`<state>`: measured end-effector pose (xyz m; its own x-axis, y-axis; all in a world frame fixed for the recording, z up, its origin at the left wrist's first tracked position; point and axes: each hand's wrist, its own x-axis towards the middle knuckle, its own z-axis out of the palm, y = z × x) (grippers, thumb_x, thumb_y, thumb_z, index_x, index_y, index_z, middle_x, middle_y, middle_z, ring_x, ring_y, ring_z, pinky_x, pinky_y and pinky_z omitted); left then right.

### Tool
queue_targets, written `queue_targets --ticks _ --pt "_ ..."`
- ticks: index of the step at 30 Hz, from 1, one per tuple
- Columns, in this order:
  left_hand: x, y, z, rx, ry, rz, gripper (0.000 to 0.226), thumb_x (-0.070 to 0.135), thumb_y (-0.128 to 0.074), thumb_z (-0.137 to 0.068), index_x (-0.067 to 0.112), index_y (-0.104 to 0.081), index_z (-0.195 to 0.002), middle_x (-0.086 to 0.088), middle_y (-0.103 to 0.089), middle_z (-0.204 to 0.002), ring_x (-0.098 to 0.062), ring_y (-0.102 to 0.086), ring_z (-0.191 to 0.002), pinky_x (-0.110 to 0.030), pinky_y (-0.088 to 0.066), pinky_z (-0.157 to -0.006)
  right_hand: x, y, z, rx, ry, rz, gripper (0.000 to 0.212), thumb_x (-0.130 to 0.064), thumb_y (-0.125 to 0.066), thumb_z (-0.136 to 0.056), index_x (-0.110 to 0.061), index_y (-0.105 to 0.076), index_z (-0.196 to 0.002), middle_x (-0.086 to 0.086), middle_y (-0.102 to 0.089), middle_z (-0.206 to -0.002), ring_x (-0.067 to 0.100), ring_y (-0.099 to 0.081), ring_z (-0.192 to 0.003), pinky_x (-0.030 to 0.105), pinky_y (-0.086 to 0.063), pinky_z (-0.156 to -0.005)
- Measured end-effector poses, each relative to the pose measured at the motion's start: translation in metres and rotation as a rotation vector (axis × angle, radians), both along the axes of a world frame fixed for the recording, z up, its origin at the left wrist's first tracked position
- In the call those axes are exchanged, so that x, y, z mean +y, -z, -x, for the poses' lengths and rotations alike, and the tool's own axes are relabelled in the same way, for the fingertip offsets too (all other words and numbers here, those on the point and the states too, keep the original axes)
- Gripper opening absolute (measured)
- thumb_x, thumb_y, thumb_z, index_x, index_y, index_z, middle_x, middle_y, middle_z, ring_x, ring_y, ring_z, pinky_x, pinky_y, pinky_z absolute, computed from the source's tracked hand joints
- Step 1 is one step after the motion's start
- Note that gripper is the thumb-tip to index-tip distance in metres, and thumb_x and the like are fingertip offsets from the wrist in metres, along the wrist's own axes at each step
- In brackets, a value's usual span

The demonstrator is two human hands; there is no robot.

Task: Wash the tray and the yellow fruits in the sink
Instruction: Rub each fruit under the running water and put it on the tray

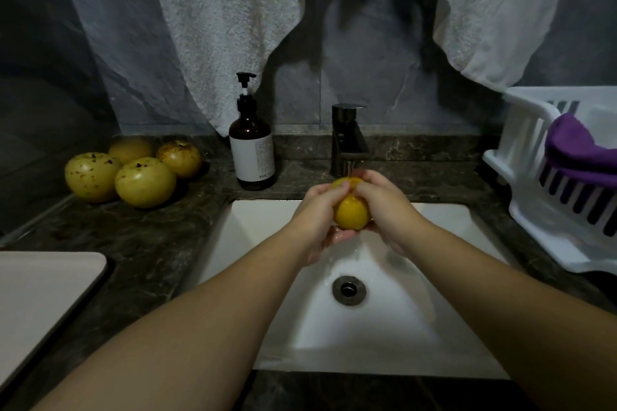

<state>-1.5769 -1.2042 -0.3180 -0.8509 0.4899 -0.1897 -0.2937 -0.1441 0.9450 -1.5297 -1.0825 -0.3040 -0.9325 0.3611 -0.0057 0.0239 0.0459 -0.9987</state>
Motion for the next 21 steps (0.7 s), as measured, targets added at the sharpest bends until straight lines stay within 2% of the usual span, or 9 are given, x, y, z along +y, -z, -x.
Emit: queue_targets --ticks 2,3,5,7,9,12,14,17,21 --pt "0.001 -0.001 0.0 -0.012 0.0 -0.009 0.046 0.045 -0.067 -0.099 0.023 -0.055 -0.137 -0.017 -0.065 -0.129 -0.029 -0.073 -0.105 -0.039 -0.064 -0.077 0.002 0.002 0.001 0.013 0.014 -0.186 0.04 -0.026 -0.058 -0.098 -0.033 -0.055 -0.137 0.003 -0.056 -0.132 0.025 -0.059 -0.113 0.048 -0.055 -0.096" --pt "0.001 -0.002 0.001 -0.025 -0.004 -0.018 0.049 0.044 -0.065 -0.099 0.02 -0.054 -0.14 -0.018 -0.065 -0.13 -0.026 -0.074 -0.1 -0.037 -0.064 -0.071 0.003 0.004 0.001 0.018 0.032 -0.368 0.044 -0.031 -0.061 -0.097 -0.033 -0.052 -0.141 0.0 -0.047 -0.135 0.021 -0.054 -0.115 0.043 -0.053 -0.096" --pt "-0.001 -0.004 0.003 -0.067 -0.01 -0.051 0.049 0.041 -0.062 -0.102 0.014 -0.056 -0.141 -0.018 -0.068 -0.121 -0.02 -0.074 -0.081 -0.031 -0.06 -0.057 0.006 0.006 -0.001 0.041 0.067 -0.686 0.055 -0.042 -0.067 -0.093 -0.035 -0.049 -0.144 -0.008 -0.035 -0.13 0.013 -0.047 -0.113 0.031 -0.046 -0.092" --pt "-0.006 -0.005 0.005 -0.123 0.019 -0.089 0.044 0.04 -0.058 -0.104 0.012 -0.062 -0.136 -0.015 -0.073 -0.107 -0.02 -0.075 -0.073 -0.036 -0.064 -0.057 0.008 0.008 -0.005 0.055 0.024 -0.829 0.061 -0.049 -0.071 -0.088 -0.044 -0.048 -0.144 -0.014 -0.034 -0.124 0.009 -0.045 -0.111 0.026 -0.044 -0.088" --pt "-0.011 -0.006 0.005 -0.173 0.078 -0.125 0.042 0.044 -0.052 -0.106 0.012 -0.064 -0.13 -0.014 -0.079 -0.098 -0.023 -0.078 -0.08 -0.039 -0.066 -0.073 0.012 0.009 -0.008 0.052 -0.032 -0.887 0.063 -0.051 -0.073 -0.086 -0.048 -0.048 -0.143 -0.018 -0.035 -0.119 0.006 -0.045 -0.108 0.018 -0.039 -0.078" --pt "-0.013 -0.01 0.002 -0.204 0.104 -0.141 0.044 0.048 -0.048 -0.107 0.012 -0.064 -0.127 -0.016 -0.079 -0.095 -0.025 -0.079 -0.078 -0.038 -0.066 -0.065 0.016 0.005 -0.011 0.067 -0.039 -0.933 0.057 -0.052 -0.075 -0.083 -0.048 -0.053 -0.135 -0.018 -0.038 -0.118 0.007 -0.048 -0.107 0.019 -0.039 -0.078" --pt "-0.013 -0.012 -0.001 -0.191 0.092 -0.129 0.041 0.045 -0.051 -0.107 0.012 -0.063 -0.13 -0.018 -0.076 -0.106 -0.026 -0.079 -0.082 -0.037 -0.065 -0.064 0.016 0.003 -0.013 0.066 -0.037 -0.948 0.051 -0.052 -0.076 -0.081 -0.049 -0.052 -0.126 -0.016 -0.038 -0.12 0.009 -0.049 -0.106 0.027 -0.044 -0.082" --pt "-0.011 -0.011 -0.002 -0.162 0.089 -0.095 0.036 0.042 -0.055 -0.105 0.016 -0.062 -0.13 -0.018 -0.07 -0.121 -0.027 -0.077 -0.098 -0.039 -0.066 -0.078 0.016 0.002 -0.015 0.034 -0.029 -0.948 0.048 -0.047 -0.076 -0.079 -0.047 -0.044 -0.115 -0.013 -0.037 -0.119 0.011 -0.052 -0.1 0.03 -0.047 -0.075" --pt "-0.012 -0.012 -0.002 -0.163 0.077 -0.093 0.032 0.041 -0.056 -0.105 0.018 -0.065 -0.125 -0.016 -0.071 -0.113 -0.022 -0.078 -0.078 -0.033 -0.064 -0.061 0.013 0.001 -0.017 0.012 -0.055 -0.978 0.049 -0.046 -0.073 -0.085 -0.044 -0.045 -0.125 -0.013 -0.038 -0.123 0.013 -0.052 -0.105 0.036 -0.051 -0.084"
